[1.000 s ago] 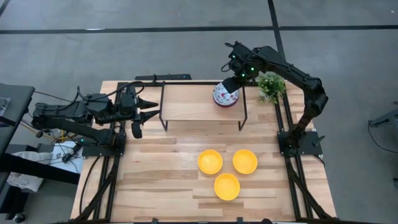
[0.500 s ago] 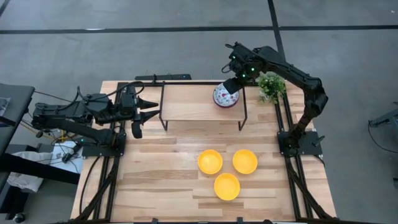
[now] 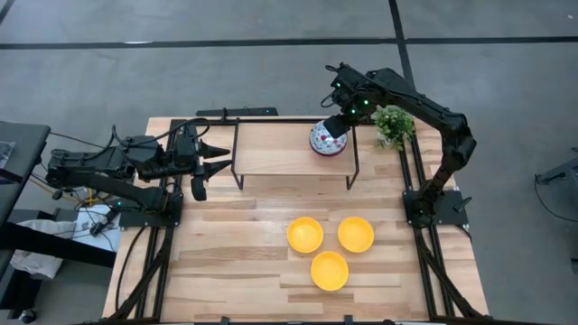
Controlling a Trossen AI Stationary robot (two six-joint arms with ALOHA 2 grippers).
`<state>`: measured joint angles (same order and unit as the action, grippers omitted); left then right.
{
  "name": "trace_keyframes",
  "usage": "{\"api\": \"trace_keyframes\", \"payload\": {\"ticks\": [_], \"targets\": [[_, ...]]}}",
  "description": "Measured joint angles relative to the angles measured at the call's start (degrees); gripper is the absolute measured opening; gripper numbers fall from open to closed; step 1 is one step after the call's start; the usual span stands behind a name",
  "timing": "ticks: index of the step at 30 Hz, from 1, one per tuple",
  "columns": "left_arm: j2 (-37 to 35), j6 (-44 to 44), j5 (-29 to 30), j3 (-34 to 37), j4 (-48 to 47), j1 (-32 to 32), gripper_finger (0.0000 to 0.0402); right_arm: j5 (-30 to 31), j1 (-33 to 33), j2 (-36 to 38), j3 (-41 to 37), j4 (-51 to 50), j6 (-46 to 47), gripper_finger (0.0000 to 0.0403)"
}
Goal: Pick & Place Mini bowls
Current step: Stack the red patterned bowl on top of the red patterned bowl on the shelf
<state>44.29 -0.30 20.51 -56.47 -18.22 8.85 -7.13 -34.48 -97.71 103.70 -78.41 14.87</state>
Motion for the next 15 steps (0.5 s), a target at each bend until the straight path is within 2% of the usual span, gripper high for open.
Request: {"api": "trace_keyframes", "payload": {"ticks": [15], "targets": [[0.0,-0.2,0.0,0.0,-0.2,0.0,0.0121,1.2,0.0,0.0,0.0,-1.0,-0.5,0.0163]]}}
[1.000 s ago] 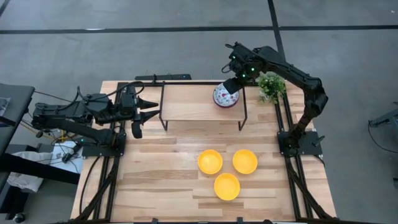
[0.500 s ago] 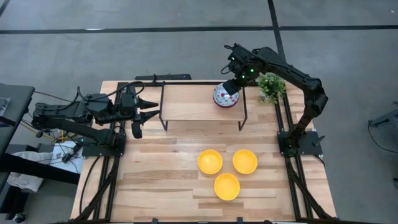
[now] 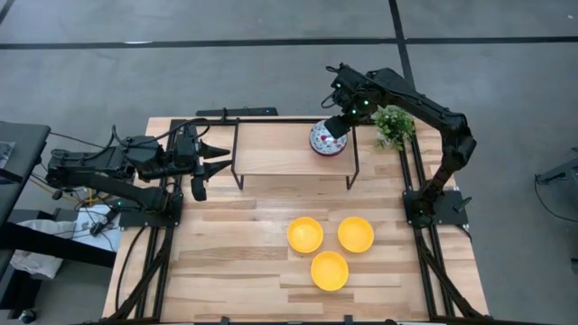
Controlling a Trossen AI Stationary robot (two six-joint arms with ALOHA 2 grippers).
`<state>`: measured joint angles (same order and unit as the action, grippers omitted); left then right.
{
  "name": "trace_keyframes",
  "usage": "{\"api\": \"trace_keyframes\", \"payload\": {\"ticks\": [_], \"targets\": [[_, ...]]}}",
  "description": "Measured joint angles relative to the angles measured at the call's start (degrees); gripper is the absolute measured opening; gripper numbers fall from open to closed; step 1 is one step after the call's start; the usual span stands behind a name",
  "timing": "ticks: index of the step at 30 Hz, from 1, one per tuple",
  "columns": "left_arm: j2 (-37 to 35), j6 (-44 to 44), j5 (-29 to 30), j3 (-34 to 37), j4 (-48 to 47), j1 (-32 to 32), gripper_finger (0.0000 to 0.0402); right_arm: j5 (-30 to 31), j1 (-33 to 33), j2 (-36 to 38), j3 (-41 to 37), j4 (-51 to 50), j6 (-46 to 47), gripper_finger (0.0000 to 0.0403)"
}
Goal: Pick & Place Mini bowls
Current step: Stack the red patterned bowl on top of the red patterned bowl on the shelf
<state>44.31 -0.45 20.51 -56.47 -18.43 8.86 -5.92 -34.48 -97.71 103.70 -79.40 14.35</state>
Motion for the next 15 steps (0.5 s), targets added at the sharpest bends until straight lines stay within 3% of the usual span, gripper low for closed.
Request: {"api": "trace_keyframes", "payload": {"ticks": [15], "targets": [[0.0,0.0,0.0,0.0,-0.6,0.0,0.0121,0.1,-0.1,1.9,0.0,1.4,-3.0,0.0152]]}}
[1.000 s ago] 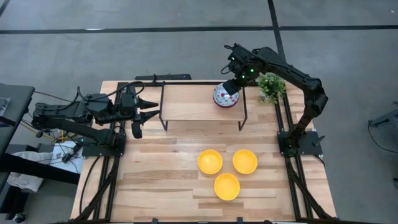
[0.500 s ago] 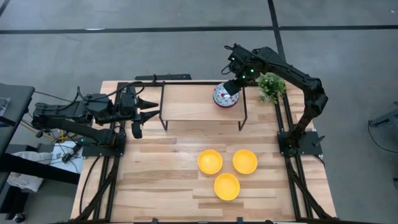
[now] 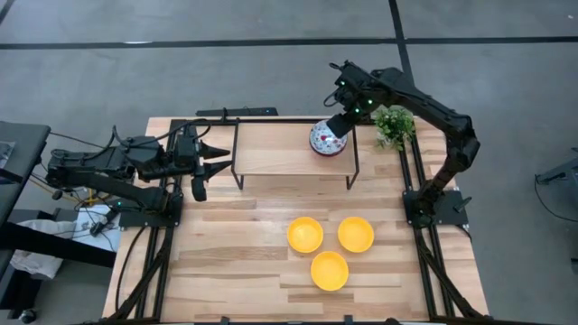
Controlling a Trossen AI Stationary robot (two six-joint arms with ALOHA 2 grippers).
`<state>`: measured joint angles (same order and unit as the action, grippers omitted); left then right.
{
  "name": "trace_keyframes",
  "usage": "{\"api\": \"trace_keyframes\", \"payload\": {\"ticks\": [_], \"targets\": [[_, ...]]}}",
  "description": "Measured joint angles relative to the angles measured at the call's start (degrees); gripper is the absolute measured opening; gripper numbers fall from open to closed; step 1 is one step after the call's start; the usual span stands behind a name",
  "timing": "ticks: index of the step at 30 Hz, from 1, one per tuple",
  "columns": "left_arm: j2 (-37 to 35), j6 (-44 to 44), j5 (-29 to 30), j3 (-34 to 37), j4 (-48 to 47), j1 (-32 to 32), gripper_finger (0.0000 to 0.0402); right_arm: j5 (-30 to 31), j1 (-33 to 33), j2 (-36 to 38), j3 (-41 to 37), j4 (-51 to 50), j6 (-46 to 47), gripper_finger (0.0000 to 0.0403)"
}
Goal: Pick & Place Mini bowls
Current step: Stack the red patterned bowl on top of the red patterned bowl on the shelf
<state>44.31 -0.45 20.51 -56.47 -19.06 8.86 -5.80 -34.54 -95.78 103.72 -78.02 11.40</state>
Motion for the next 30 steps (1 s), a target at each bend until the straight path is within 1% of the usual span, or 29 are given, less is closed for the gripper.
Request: {"api": "trace_keyframes", "payload": {"ticks": [3,10,14,17,22,23,27,30], "targets": [[0.0,0.0,0.0,0.0,-0.3,0.0,0.0121,0.5,-0.5,0.9,0.0,0.3,0.0,0.0153],[0.8,0.0,0.0,0.0,-0.3,0.0,0.0121,6.9,-0.9,2.7,0.0,0.5,0.5,0.0145],[1.6,0.0,0.0,0.0,-0.4,0.0,0.0121,7.3,-0.9,2.9,0.0,0.5,0.6,0.0129],[2.2,0.0,0.0,0.0,-0.4,0.0,0.0121,5.0,-1.0,2.9,0.0,-0.6,1.2,0.0097],[2.7,0.0,0.0,0.0,-0.3,0.0,0.0121,-1.3,-1.6,2.9,0.0,-0.1,0.8,0.0014],[2.7,0.0,0.0,0.0,-0.4,0.0,0.0121,-1.7,-1.6,2.9,0.0,0.3,0.7,0.0008],[2.7,0.0,0.0,0.0,-0.4,0.1,0.0121,-4.2,-1.6,2.9,0.0,0.4,0.4,0.0012],[2.7,-0.2,0.0,0.0,-0.4,0.1,0.0121,-5.6,-1.6,2.9,0.0,0.3,0.2,0.0002]]}}
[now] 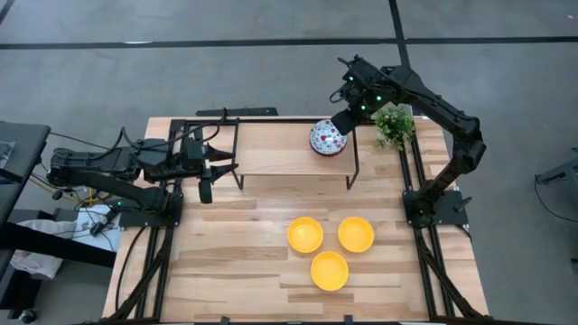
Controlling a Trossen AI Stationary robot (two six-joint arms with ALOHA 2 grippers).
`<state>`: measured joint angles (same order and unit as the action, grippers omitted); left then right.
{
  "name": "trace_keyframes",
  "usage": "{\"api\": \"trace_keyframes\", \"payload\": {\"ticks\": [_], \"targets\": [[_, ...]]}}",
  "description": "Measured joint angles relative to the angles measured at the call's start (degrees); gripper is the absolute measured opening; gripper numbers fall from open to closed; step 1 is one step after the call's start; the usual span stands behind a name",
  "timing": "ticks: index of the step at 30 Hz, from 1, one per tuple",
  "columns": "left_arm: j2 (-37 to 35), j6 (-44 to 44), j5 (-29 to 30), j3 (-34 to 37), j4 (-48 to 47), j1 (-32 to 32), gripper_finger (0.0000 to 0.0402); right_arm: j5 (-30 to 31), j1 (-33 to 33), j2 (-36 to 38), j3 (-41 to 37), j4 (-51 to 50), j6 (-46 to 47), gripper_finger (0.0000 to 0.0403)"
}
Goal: Pick & Place Mini bowls
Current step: Stack the red patterned bowl on top of the red patterned bowl on the shelf
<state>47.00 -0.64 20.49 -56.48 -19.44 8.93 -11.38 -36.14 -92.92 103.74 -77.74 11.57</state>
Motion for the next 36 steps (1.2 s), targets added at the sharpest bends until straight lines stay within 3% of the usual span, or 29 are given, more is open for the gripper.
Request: {"api": "trace_keyframes", "payload": {"ticks": [25,32,36], "targets": [[0.0,-0.3,0.0,0.0,0.2,0.0,0.0121,-0.2,0.5,-0.1,0.0,-4.4,-0.1,0.0000],[0.0,-0.3,0.0,0.0,0.2,0.0,0.0121,1.7,0.5,5.6,-0.1,4.1,-1.0,0.0000],[0.0,-0.3,0.0,0.0,0.2,0.0,0.0121,9.5,2.1,11.6,-0.2,12.0,-0.9,0.0000]]}}
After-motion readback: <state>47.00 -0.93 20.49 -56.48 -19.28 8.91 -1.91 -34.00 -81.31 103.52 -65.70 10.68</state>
